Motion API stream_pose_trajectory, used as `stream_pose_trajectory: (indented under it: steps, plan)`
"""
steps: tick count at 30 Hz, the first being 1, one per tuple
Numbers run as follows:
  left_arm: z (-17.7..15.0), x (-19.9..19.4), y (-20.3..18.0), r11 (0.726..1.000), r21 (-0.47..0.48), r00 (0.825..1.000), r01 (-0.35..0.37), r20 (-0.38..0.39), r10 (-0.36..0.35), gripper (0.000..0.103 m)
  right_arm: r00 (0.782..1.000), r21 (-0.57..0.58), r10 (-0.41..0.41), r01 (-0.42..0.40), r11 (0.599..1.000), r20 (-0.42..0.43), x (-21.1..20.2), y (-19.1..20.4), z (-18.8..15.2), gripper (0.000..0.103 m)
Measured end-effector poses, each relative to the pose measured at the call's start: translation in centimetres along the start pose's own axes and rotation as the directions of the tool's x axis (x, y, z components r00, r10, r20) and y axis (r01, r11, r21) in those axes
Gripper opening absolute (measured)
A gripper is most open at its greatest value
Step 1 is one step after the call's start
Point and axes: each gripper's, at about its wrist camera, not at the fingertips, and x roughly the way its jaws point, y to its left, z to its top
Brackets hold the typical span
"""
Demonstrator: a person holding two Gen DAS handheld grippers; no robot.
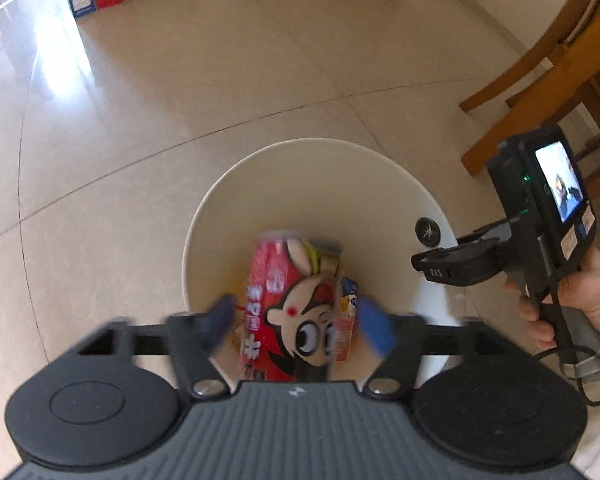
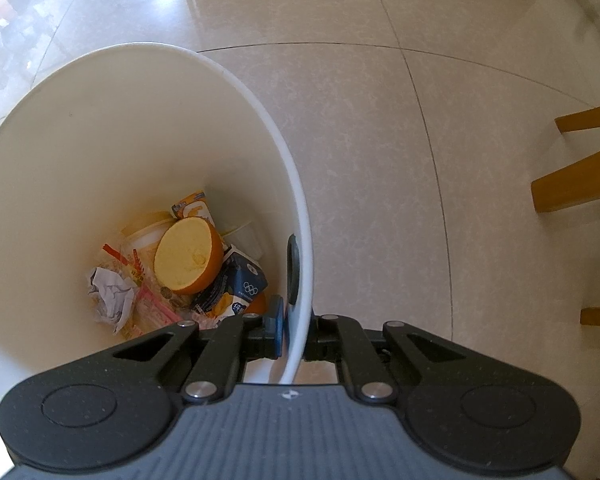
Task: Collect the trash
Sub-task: 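Carry the drink can over the bin and open the left tool, then move the left tool to the white tissue and grasp it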
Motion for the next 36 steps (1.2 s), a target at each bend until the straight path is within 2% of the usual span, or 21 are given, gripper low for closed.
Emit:
stream_pose_trajectory:
  steps: [2,11,15,20,24,27,33,36]
  plan:
    - [-0.1,-0.5,0.3,1.000,-0.004,0.999,-0.012,0.030,0.012,0.087,1.000,0.001,-0.001,0.001,1.000,-0.001,0.0,0.0,0.0,0.009]
    - [-1.1,-1.9,3.2,0.998,-0.045,0.997,-0.050,0.054,0.052,0.088,1.000,-0.002,-0.009,0.009,1.000,0.001,0.1,0.3,0.0,0.009]
    - [-2.5,-2.4,5.7,0.988,-0.084,0.988,-0.133,0.073,0.140,0.090,1.000,-0.003,-0.008,0.008,1.000,0.001,0.1,0.3,0.0,0.009]
    - [-5.4,-2.7,9.7,0.967,-0.192,0.978,-0.167,0.094,0.188,0.091,1.000,-0.004,-0.008,0.008,1.000,0.001,0.2,0.3,0.0,0.009]
    - [-8.3,-2.3,14.1,0.927,-0.325,0.972,-0.189,0.071,0.223,0.091,1.000,-0.005,-0.011,0.011,1.000,0.002,0.1,0.4,0.1,0.009]
    - [-10.7,-1.4,17.3,0.879,-0.423,0.966,-0.218,0.038,0.257,0.090,1.000,-0.007,-0.017,0.017,1.000,0.003,0.2,0.5,0.1,0.009]
    - [-14.6,1.3,22.7,0.767,-0.592,0.961,-0.247,-0.046,0.273,0.090,1.000,-0.014,-0.029,0.029,0.999,0.004,0.2,0.8,0.0,0.010]
    - [-16.3,3.0,25.1,0.714,-0.645,0.955,-0.272,-0.088,0.283,0.090,1.000,-0.015,-0.030,0.030,0.999,0.004,0.2,0.9,0.0,0.010]
